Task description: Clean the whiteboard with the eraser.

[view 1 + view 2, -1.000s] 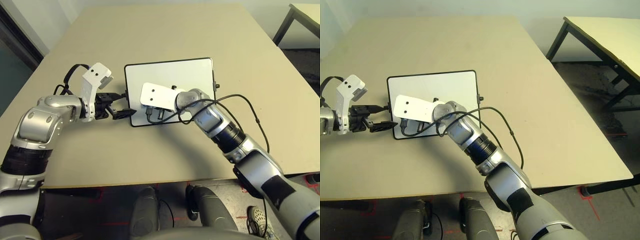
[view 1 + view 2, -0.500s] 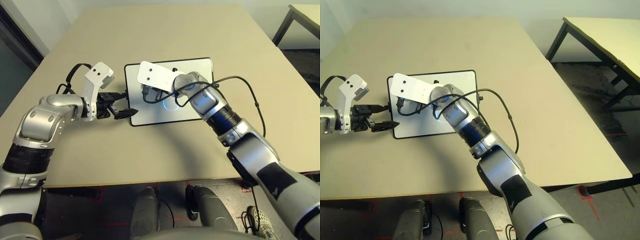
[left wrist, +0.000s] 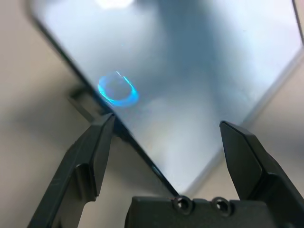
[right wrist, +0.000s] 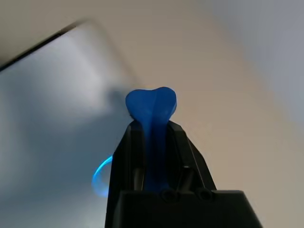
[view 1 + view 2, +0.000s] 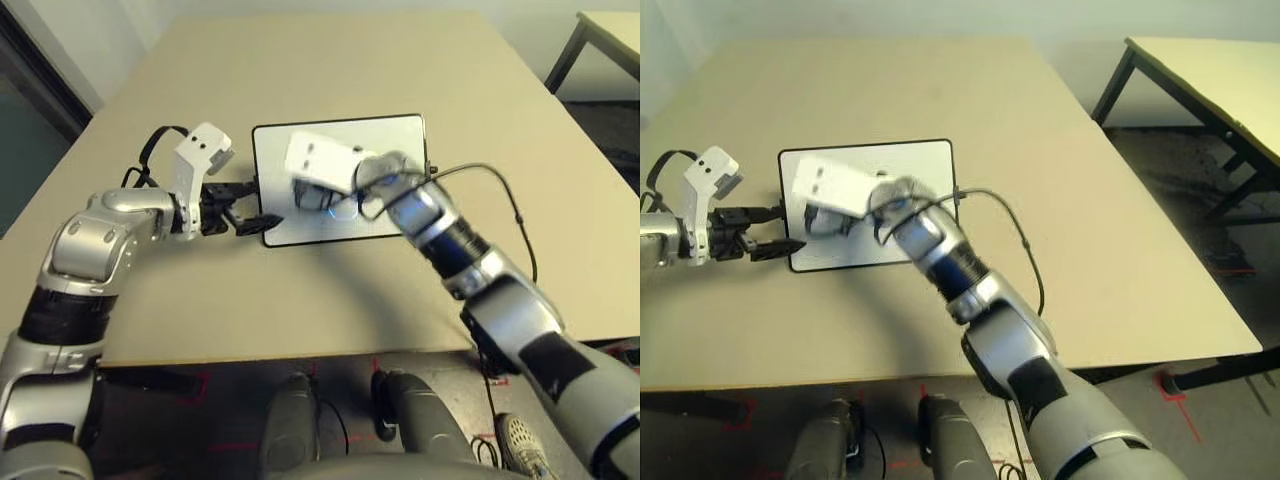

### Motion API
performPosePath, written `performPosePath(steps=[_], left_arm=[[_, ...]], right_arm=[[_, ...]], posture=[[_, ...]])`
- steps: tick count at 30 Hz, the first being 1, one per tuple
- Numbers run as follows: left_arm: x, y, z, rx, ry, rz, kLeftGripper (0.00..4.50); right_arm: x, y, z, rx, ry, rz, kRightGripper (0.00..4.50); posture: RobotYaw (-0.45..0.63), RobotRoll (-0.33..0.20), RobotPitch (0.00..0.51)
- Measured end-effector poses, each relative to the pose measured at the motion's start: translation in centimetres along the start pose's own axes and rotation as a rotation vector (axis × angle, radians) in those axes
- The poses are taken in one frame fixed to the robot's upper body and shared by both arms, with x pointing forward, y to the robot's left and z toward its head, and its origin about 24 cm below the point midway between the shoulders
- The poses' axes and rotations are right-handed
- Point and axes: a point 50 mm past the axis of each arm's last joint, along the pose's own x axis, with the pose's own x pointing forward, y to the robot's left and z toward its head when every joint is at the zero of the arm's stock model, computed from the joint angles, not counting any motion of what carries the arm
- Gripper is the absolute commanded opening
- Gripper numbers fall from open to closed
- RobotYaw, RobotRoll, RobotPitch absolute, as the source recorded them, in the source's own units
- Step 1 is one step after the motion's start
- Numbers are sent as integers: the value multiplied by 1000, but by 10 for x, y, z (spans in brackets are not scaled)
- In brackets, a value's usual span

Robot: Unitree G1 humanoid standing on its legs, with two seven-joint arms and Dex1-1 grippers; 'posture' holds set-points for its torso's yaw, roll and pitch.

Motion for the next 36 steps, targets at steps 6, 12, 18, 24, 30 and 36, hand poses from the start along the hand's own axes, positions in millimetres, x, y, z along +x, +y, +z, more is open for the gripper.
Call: performPosePath(steps=[6, 12, 18, 24, 30, 36], left_arm=[[1, 19, 11, -47, -214, 212, 4500], [-14, 52, 9, -77, -370, 482, 4500], [-20, 79, -38, -161, -313, 640, 4500], [-21, 79, -91, -192, -178, 680, 4500], [-9, 69, -99, -196, -162, 626, 4500], [-4, 68, -90, -180, -180, 601, 4500]], right_arm=[[-34, -67, 12, 158, -109, -264, 545], [-71, -105, -38, 307, 3, -498, 545], [-104, -103, -118, 451, 231, -651, 545], [-118, -62, -185, 586, 469, -611, 545], [-115, -42, -198, 659, 519, -578, 545], [-113, -38, -204, 684, 535, -574, 545]], posture=[[20, 0, 110], [8, 0, 105], [-10, 0, 106], [-17, 0, 113], [-11, 0, 125], [-9, 0, 142]])
